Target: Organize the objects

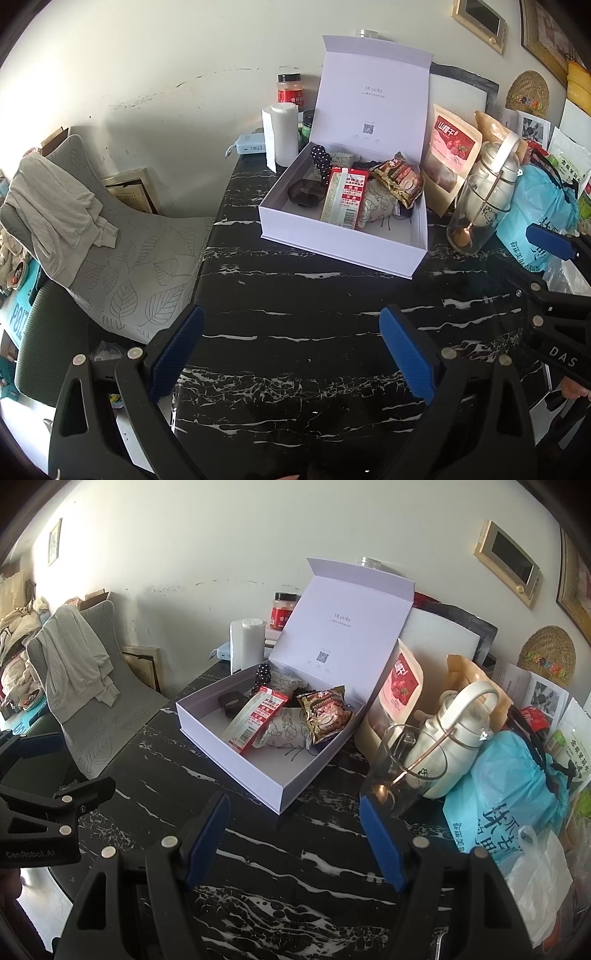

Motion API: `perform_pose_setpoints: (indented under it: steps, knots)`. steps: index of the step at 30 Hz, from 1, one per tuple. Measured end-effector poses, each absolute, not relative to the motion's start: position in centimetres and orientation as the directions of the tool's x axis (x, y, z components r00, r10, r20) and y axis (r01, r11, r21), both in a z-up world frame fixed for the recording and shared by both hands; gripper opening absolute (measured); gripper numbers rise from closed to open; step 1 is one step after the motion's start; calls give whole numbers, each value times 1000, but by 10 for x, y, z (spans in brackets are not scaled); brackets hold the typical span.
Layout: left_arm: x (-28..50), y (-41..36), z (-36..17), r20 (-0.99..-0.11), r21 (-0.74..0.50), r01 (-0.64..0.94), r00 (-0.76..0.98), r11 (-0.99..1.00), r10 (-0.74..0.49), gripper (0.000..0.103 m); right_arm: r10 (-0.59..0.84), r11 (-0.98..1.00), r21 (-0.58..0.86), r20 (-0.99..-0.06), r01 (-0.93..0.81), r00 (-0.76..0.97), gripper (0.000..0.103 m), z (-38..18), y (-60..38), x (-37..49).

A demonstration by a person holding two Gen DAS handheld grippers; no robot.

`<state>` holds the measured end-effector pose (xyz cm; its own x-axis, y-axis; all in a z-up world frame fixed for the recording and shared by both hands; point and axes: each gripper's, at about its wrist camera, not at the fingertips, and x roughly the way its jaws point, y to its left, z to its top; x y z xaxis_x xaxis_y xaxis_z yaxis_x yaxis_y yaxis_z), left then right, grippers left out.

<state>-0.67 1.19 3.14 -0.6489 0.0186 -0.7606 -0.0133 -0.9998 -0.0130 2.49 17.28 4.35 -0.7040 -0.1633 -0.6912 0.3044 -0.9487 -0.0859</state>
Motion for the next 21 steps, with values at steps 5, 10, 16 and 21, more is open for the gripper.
perform_pose_setpoints:
  steps: [5,10,16,21]
  knots:
    - [-7,13,32,-761,-12,-12,-649,-1000,17,95,-163,-949,-86,-694,305,-702,73,43,172,25]
    - [-6,12,30,-763,-9,-15,-646,-1000,17,95,-162,-949,-85,-694,303,-702,73,42,173,25]
    - [-4,13,30,-763,-10,-19,-646,-1000,20,95,-161,-950,-84,-695,302,-700,73,42,174,26]
    - [-2,13,30,-766,-10,-24,-643,-1000,24,95,-162,-951,-79,-697,300,-698,73,41,176,28]
